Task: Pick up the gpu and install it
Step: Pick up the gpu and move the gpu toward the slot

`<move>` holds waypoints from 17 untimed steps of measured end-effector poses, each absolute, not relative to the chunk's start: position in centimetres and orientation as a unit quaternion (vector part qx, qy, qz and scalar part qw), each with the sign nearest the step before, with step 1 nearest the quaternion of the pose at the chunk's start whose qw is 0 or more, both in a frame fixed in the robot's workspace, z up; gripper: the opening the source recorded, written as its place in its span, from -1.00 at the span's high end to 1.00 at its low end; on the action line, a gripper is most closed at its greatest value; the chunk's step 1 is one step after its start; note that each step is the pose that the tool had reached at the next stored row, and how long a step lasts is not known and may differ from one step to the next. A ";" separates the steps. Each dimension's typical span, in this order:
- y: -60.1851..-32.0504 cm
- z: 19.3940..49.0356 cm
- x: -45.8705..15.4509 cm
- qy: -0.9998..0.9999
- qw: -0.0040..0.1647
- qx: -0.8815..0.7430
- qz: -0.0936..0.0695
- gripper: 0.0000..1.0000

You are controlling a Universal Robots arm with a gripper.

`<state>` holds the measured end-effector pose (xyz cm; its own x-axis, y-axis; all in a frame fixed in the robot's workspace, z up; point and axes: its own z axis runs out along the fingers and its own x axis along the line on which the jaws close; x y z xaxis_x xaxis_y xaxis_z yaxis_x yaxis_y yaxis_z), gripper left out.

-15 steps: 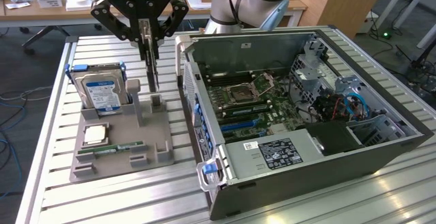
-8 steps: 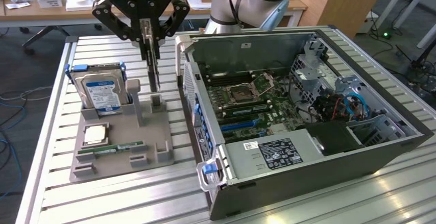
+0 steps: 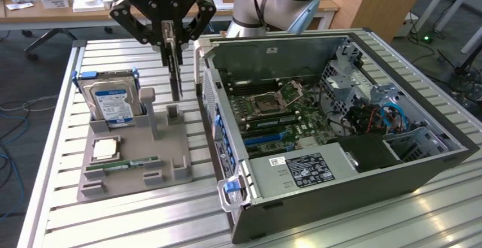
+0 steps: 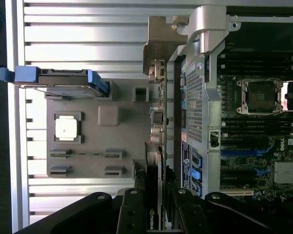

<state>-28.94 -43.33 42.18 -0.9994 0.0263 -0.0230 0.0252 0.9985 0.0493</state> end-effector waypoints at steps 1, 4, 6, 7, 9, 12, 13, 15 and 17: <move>-43.3 42.2 -28.8 1.000 0.012 0.013 0.024 0.47; -43.3 42.2 -28.4 1.000 0.012 0.013 0.024 0.47; -43.3 42.2 -28.1 1.000 0.012 0.013 0.024 0.47; -43.3 42.2 -27.9 1.000 0.012 0.013 0.025 0.47; -43.3 42.2 -27.6 1.000 0.012 0.013 0.024 0.47; -43.2 42.2 -27.0 1.000 0.012 0.013 0.024 0.47; -43.2 42.2 -26.8 1.000 0.012 0.013 0.024 0.47; -43.2 42.2 -26.4 1.000 0.012 0.013 0.025 0.47; -43.2 42.2 -26.1 1.000 0.012 0.013 0.025 0.47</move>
<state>-26.08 -43.19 42.18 -0.9994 0.0262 -0.0231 0.0250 0.9985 0.0495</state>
